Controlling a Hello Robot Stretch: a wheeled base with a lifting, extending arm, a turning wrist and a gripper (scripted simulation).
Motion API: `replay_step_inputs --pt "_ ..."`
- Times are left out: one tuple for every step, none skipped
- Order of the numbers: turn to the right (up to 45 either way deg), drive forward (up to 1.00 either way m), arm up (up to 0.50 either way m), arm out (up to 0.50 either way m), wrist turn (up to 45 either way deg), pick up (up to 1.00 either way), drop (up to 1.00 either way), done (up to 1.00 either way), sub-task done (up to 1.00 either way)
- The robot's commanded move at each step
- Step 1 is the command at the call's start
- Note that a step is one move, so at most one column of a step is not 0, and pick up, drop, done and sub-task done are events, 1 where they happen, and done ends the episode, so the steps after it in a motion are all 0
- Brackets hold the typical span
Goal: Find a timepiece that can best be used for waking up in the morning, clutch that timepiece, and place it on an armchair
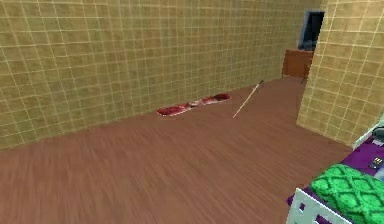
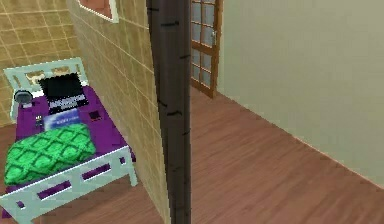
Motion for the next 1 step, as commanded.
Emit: replay_step_inputs --pt "0.0 0.40 0.00 0.00 0.0 0.00 0.00 0.00 0.00"
